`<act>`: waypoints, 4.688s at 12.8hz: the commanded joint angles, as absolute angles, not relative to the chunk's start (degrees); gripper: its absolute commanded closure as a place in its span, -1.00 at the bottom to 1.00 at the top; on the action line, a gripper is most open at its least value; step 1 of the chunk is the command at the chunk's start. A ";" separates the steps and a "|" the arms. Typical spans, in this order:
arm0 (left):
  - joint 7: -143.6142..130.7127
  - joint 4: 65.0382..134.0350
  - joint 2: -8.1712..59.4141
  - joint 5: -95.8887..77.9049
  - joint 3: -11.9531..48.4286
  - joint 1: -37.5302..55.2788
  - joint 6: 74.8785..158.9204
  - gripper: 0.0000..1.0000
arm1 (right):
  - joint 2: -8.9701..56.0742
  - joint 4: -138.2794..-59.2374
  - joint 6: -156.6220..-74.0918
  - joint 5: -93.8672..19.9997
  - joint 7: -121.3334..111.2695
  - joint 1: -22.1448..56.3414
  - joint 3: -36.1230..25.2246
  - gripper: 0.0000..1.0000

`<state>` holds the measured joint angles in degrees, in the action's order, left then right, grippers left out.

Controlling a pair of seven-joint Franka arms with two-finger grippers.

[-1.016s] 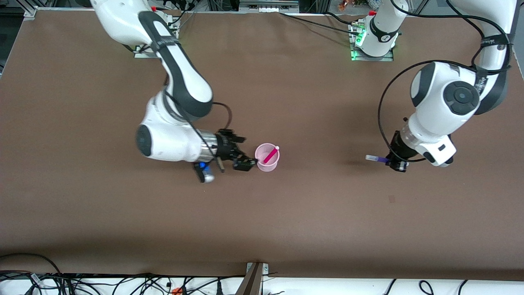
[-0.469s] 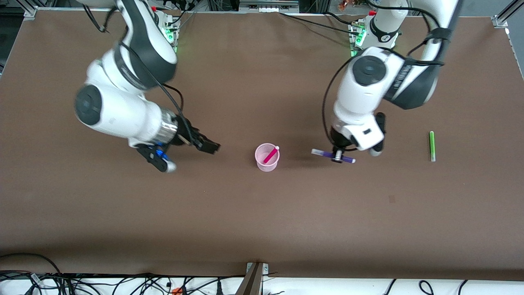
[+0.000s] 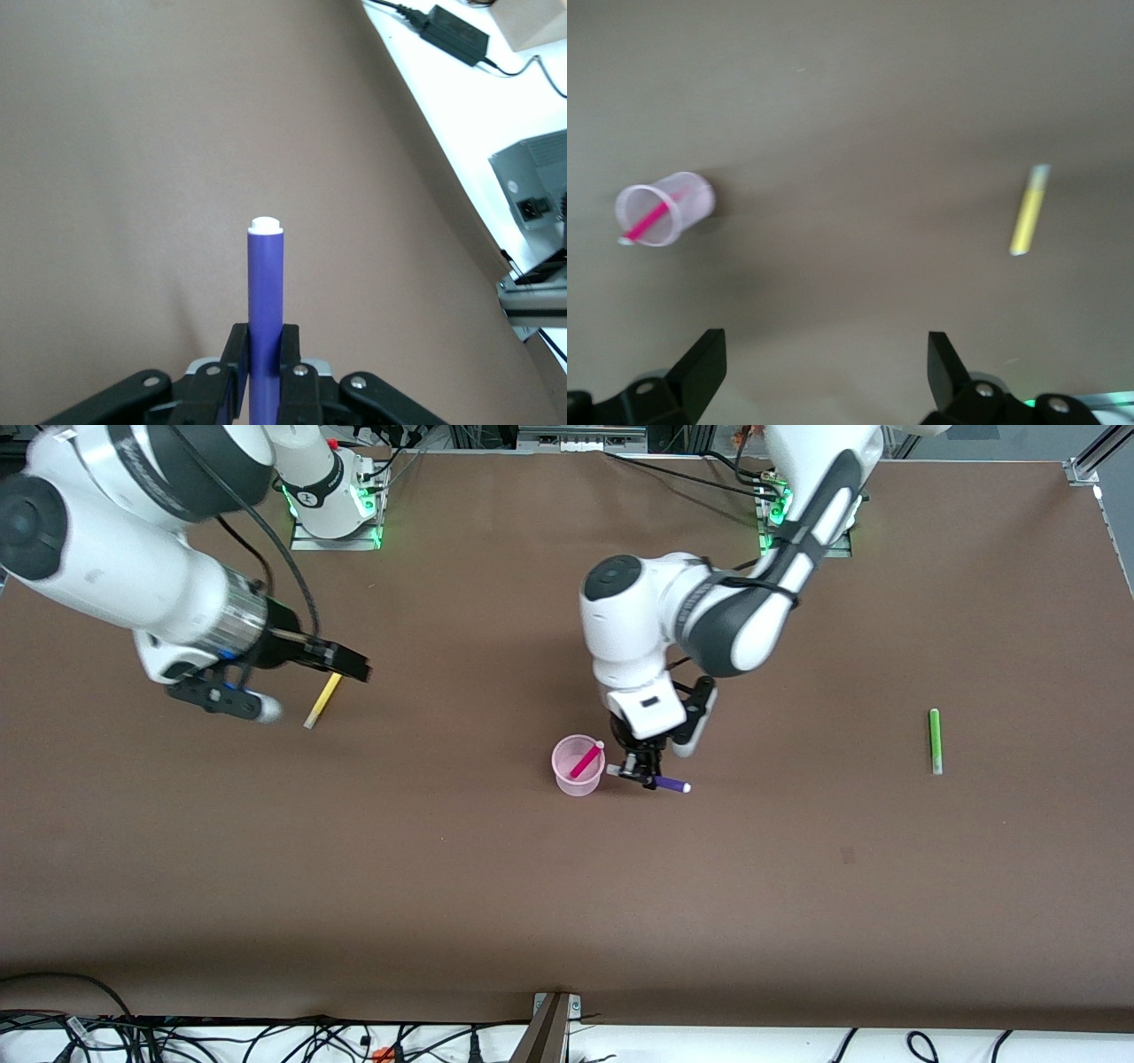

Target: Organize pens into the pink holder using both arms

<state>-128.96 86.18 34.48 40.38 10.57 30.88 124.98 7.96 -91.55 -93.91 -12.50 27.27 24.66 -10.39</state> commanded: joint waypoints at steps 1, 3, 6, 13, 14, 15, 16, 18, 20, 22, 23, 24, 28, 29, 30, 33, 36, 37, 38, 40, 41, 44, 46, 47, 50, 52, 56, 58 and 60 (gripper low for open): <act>-134.20 83.15 37.00 47.44 9.49 34.88 123.14 1.00 | 2.29 -97.21 -94.22 -4.95 19.27 12.80 0.56 -1.00; -136.74 82.88 38.40 51.48 8.71 38.74 118.59 1.00 | 1.85 -97.21 -93.61 -1.85 16.01 9.41 3.78 -1.00; -140.18 82.88 39.46 54.75 7.21 42.09 116.63 1.00 | 0.71 -97.12 -93.60 1.23 14.59 8.70 4.66 -1.00; -140.27 77.10 45.60 57.04 2.20 48.51 116.02 1.00 | 0.61 -94.75 -92.28 1.40 8.18 8.53 1.15 -1.00; -140.27 76.47 46.40 57.04 1.85 48.69 115.84 1.00 | 0.88 -93.79 -92.11 2.28 8.70 8.61 1.06 -1.00; -140.27 76.46 46.49 57.13 1.76 48.78 115.58 1.00 | 0.97 -92.74 -90.98 3.42 8.61 8.18 1.05 -1.00; -140.36 76.46 46.58 57.04 1.76 48.87 115.14 1.00 | 0.97 -92.12 -90.44 3.25 8.09 8.00 -0.08 -1.00; -140.45 76.38 47.02 57.04 1.76 49.04 115.14 1.00 | 1.31 -91.06 -90.27 1.85 7.82 8.00 -2.11 -1.00; -140.45 76.03 47.20 57.04 1.67 49.04 115.14 1.00 | 0.97 -91.06 -87.56 1.58 9.05 8.87 -1.06 -1.00; -140.45 76.03 47.55 57.13 1.67 49.83 115.14 1.00 | 0.97 -90.88 -87.36 1.14 8.88 8.88 -0.79 -1.00; -140.45 76.03 47.90 57.04 1.32 50.18 115.05 1.00 | 0.88 -90.88 -87.28 1.06 8.88 8.88 -0.62 -1.00; -140.45 76.03 48.07 57.04 1.06 50.79 115.05 1.00 | 0.79 -90.88 -87.36 0.88 8.96 8.88 -0.53 -1.00; -140.54 76.03 48.16 56.95 0.70 51.50 114.96 0.87 | 0.88 -90.79 -87.63 -1.32 8.44 8.88 -0.53 -1.00; -140.54 76.03 48.16 56.95 0.62 51.50 114.96 0.82 | 1.05 -90.79 -87.63 -1.32 8.26 8.88 -0.79 -1.00; -140.54 76.03 48.16 56.95 0.62 51.50 114.87 0.77 | 1.14 -90.79 -87.80 -1.23 8.26 8.88 -0.79 -1.00; -140.89 75.76 48.16 56.95 0.00 51.42 114.87 -0.22 | 1.40 -90.09 -88.33 -1.23 8.17 8.79 -0.79 -1.00; -140.89 74.79 48.16 56.87 -0.62 51.42 114.87 -0.37 | 2.11 -88.77 -88.24 -1.23 8.09 8.79 -0.79 -1.00; -140.89 74.79 48.16 56.87 -0.62 51.50 114.87 -0.52 | 2.28 -88.68 -88.24 -1.23 8.09 8.79 -0.70 -1.00; -140.63 74.71 47.90 56.87 -0.62 51.42 114.87 -0.61 | 2.29 -88.68 -88.24 -1.23 8.09 8.88 -0.70 -1.00; -139.84 72.96 47.11 56.34 -1.23 50.28 114.79 -0.74 | 2.29 -88.59 -88.33 -1.23 8.17 8.79 -0.61 -1.00; -138.53 71.91 46.59 55.55 -1.14 48.97 114.79 -0.74 | 2.37 -87.98 -88.33 -1.23 8.26 8.70 -0.62 -1.00; -124.07 69.35 42.56 42.59 -0.70 42.74 114.87 -0.77 | 2.37 -87.45 -88.33 -1.14 8.88 8.88 -0.44 -1.00; -112.90 69.69 37.12 33.00 -0.79 39.13 114.87 -0.82 | 2.37 -87.36 -88.33 -1.14 8.96 8.88 -0.44 -1.00; -108.50 70.39 34.39 29.22 -0.62 36.94 114.70 -0.82 | 2.37 -87.36 -88.24 -1.23 9.05 8.88 -0.44 -1.00; -92.43 71.37 28.06 18.40 -0.62 30.70 109.71 -1.00 | 2.37 -87.36 -88.33 -1.32 9.05 8.62 -0.61 -1.00; -78.39 71.54 24.54 9.89 -0.62 24.99 105.14 -1.00 | 2.37 -87.36 -88.16 -1.32 9.14 8.70 -0.62 -1.00; -45.16 72.16 20.49 -0.34 -0.61 14.17 92.58 -1.00 | 2.37 -87.45 -88.33 -1.32 9.14 8.70 -0.70 -1.00; -30.74 72.77 18.90 -0.53 -0.62 9.08 87.99 -1.00 | 2.37 -87.45 -88.24 -1.32 9.14 8.70 -0.62 -1.00; -19.83 75.57 16.45 -0.96 -0.61 4.15 87.36 -1.00 | 2.37 -87.45 -88.24 -1.32 9.14 8.70 -0.62 -1.00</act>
